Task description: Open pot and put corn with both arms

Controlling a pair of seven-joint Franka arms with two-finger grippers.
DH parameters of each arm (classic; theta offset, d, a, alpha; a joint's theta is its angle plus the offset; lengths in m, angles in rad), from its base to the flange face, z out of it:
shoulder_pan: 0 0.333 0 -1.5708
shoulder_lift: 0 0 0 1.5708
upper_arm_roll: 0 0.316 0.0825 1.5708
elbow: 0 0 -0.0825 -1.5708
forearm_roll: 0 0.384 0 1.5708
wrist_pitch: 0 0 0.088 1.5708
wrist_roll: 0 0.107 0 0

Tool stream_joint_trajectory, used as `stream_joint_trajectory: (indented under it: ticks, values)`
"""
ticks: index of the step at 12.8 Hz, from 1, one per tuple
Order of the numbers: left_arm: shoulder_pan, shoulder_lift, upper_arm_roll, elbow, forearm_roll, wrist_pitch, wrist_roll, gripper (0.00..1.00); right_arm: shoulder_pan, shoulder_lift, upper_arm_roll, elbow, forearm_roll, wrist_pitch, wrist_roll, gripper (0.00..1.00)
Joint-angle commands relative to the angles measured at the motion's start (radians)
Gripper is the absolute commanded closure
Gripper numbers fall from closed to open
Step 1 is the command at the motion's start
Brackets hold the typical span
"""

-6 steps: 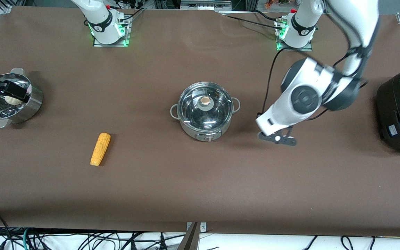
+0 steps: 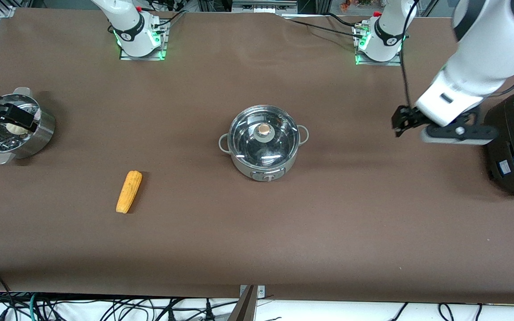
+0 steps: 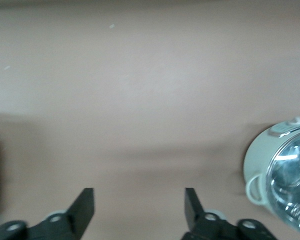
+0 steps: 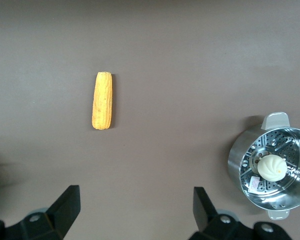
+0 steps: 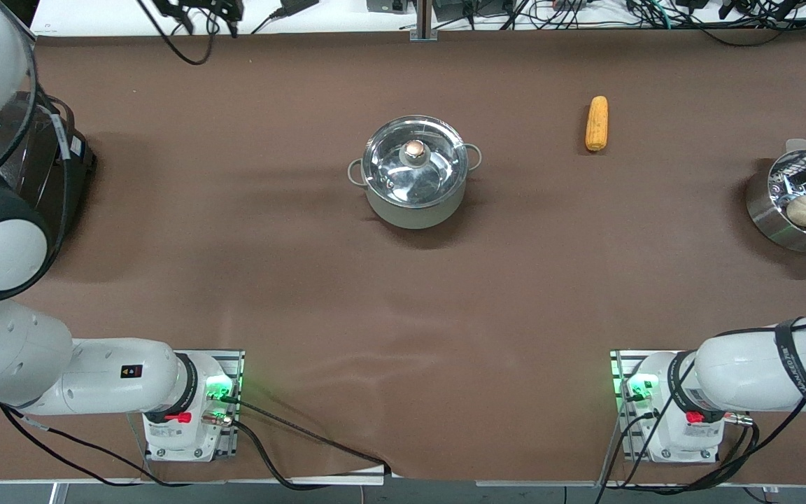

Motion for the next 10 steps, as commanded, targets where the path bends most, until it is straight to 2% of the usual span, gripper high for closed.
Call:
stream_joint_trajectory:
  ticks: [1,3,5,7,8,10]
  values:
    - [-0.026,-0.030,0.054,0.005,-0.078,-0.029,0.047,0.00,-0.010,0.004,0.006,0.020,0.017,-0.012,-0.005,0.00]
    - [-0.059,-0.052,0.144,-0.020,-0.107,-0.030,0.088,0.00,-0.010,0.004,0.006,0.020,0.017,-0.012,-0.005,0.00]
    - [-0.138,-0.081,0.233,-0.049,-0.103,-0.030,0.090,0.00,-0.012,0.004,0.006,0.020,0.017,-0.012,-0.003,0.00]
    - [-0.152,-0.095,0.231,-0.052,-0.072,-0.061,0.091,0.00,-0.010,0.004,0.006,0.020,0.017,-0.012,-0.003,0.00]
    - [-0.152,-0.091,0.226,-0.037,-0.020,-0.094,0.096,0.00,-0.012,0.004,0.006,0.020,0.017,-0.012,-0.003,0.00]
    - [-0.149,-0.091,0.228,-0.035,-0.014,-0.110,0.097,0.00,-0.012,0.004,0.006,0.020,0.017,-0.012,-0.003,0.00]
